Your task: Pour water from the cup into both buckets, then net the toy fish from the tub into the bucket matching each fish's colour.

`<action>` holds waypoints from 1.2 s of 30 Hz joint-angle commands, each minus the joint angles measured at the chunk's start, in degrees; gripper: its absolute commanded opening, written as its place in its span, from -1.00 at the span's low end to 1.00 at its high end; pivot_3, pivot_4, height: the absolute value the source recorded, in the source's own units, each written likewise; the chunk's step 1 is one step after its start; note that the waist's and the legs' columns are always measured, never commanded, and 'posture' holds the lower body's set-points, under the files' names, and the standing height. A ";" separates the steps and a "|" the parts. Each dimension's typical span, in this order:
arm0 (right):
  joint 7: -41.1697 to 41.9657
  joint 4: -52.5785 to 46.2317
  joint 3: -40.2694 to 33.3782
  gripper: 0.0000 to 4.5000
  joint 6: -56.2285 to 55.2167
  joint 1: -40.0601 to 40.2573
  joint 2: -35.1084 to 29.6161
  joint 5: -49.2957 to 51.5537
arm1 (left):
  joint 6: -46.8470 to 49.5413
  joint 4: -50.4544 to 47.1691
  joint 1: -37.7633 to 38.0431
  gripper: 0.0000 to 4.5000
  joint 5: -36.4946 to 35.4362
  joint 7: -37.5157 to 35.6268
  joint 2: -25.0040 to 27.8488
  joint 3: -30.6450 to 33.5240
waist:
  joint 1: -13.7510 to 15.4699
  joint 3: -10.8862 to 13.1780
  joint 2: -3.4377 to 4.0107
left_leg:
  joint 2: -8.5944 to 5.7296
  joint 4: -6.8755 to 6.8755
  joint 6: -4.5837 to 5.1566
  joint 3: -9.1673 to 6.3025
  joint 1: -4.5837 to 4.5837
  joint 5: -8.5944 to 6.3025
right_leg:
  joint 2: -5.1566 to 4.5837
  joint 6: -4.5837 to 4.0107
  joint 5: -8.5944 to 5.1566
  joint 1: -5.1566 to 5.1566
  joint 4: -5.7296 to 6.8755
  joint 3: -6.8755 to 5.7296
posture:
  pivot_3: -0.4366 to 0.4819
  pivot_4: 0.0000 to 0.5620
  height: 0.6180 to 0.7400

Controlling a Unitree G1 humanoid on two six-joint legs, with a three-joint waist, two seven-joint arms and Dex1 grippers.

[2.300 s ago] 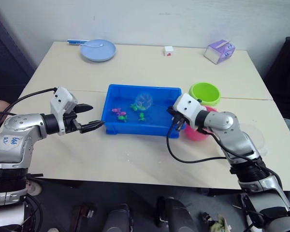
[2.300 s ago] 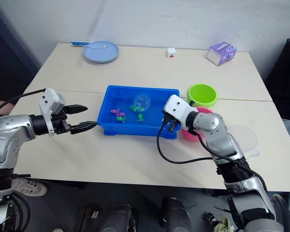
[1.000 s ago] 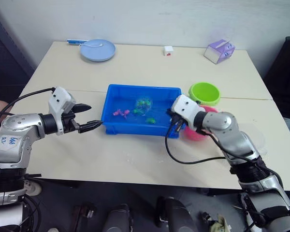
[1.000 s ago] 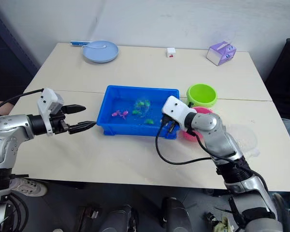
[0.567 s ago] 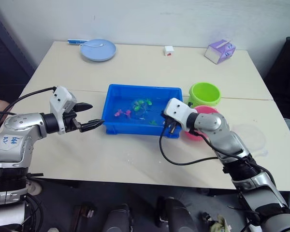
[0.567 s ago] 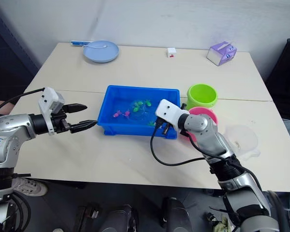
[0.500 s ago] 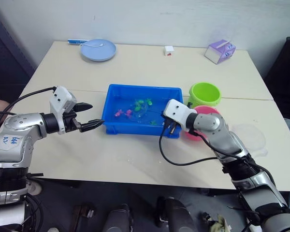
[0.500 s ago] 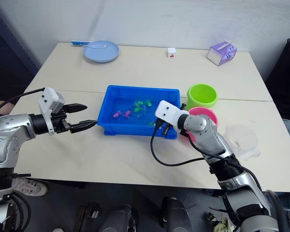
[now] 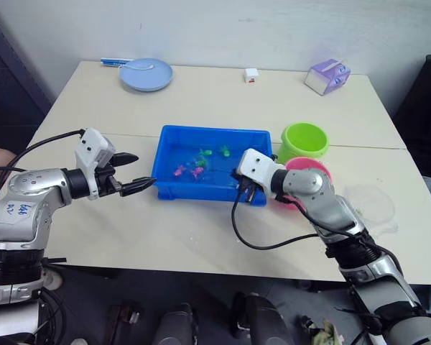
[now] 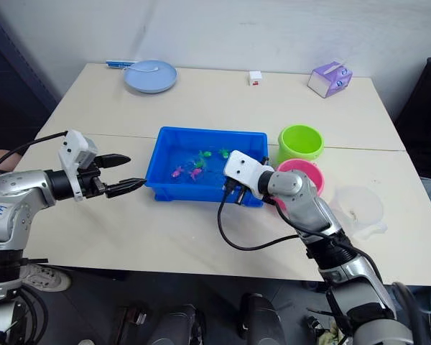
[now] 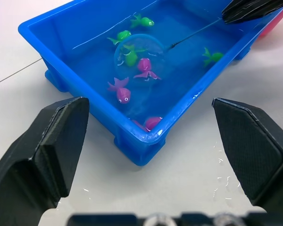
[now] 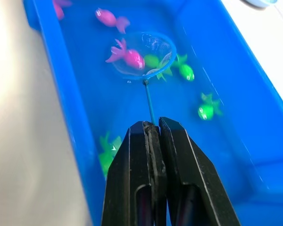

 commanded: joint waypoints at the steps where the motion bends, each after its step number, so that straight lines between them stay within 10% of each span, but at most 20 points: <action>1: 0.61 -4.58 -3.95 -0.66 4.18 0.47 -0.02 3.74 | -1.09 -1.37 -0.67 1.00 -1.11 -0.33 -0.44 0.21 | -0.02 0.00 0.00 | 0.00 0.00 0.00 0.00 0.00 0.00 | 0.00 0.00 0.00 0.00 0.00 0.00 | -0.05 -0.47 0.99; 25: -9.28 -53.75 -48.90 -0.66 43.44 27.83 -10.85 21.48 | -3.94 7.52 -18.41 1.00 -4.60 -13.13 -19.62 -17.03 | 1.41 0.00 0.01 | -0.04 -0.05 0.00 0.01 0.02 0.00 | 0.20 0.00 0.00 0.02 -0.02 0.12 | -0.05 -0.47 0.99; 36: -7.42 -48.35 -46.66 -0.66 -1.14 57.20 -36.44 -7.89 | -10.61 18.13 -23.67 1.00 -1.58 -16.17 -25.10 -18.56 | 1.57 0.01 0.04 | -0.05 -0.10 0.00 0.24 0.19 0.01 | 0.32 0.01 0.00 0.08 -0.02 0.33 | -0.05 -0.47 0.99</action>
